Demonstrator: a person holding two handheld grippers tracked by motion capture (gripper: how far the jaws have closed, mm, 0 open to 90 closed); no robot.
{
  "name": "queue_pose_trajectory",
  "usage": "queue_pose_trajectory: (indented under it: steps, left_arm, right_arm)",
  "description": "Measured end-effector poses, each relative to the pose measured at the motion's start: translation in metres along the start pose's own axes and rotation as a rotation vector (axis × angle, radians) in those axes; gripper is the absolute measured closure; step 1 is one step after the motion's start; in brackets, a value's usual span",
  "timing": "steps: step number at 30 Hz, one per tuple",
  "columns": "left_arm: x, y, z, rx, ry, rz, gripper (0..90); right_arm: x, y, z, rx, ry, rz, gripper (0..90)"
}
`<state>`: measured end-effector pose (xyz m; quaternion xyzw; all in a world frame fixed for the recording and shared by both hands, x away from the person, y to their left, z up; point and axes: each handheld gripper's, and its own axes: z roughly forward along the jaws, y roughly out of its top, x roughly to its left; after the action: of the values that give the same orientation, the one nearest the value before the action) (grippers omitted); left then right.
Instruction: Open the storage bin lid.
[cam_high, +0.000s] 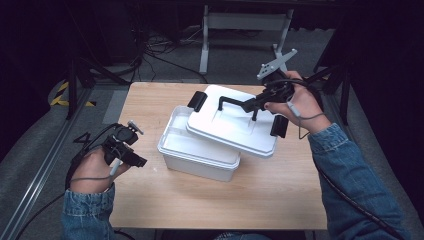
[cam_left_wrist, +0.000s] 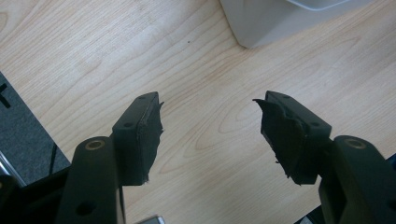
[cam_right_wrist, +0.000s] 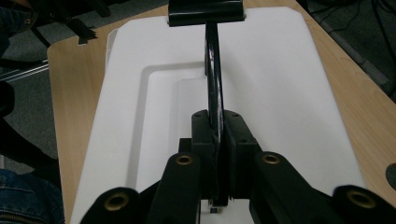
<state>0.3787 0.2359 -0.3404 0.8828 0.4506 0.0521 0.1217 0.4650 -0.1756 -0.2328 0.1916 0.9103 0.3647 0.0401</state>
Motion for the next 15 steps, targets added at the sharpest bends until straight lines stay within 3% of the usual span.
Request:
queue_pose_trajectory:
  steps: [14,15]
  left_arm:
    - [0.001,0.001,0.001,0.001,-0.003,0.002,38.2]
    - [0.000,0.001,0.001,0.003,-0.014,-0.013,38.3]
  right_arm:
    - [-0.017,-0.036,-0.033,0.003,-0.067,0.080,84.7]
    - [-0.018,-0.038,-0.035,0.003,-0.073,0.084,84.7]
